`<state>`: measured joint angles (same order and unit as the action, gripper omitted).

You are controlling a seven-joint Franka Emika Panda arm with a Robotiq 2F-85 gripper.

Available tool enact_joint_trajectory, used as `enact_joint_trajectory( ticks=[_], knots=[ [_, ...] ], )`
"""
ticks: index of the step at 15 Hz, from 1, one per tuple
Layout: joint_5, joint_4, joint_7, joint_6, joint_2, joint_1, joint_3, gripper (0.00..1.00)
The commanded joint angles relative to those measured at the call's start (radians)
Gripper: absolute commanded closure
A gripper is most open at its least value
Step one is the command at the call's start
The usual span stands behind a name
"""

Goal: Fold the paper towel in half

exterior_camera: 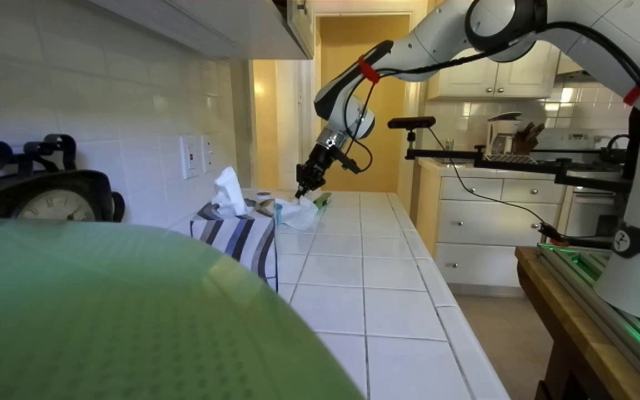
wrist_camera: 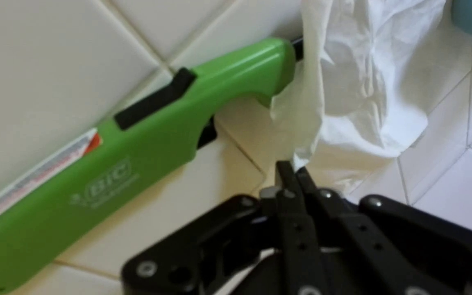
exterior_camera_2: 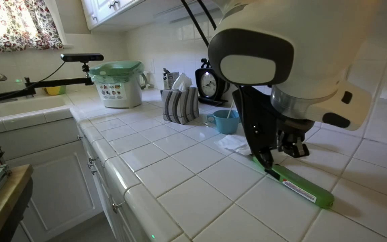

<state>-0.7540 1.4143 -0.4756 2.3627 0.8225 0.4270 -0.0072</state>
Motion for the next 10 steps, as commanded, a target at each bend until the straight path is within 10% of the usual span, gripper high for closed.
enact_joint_trajectory(
  ticks=[1,10],
  knots=[
    [0.014,-0.025,-0.017,0.002,0.013,0.023,0.025,1.0],
    [0.237,0.084,0.022,0.157,-0.095,-0.047,-0.009,1.0]
  ],
)
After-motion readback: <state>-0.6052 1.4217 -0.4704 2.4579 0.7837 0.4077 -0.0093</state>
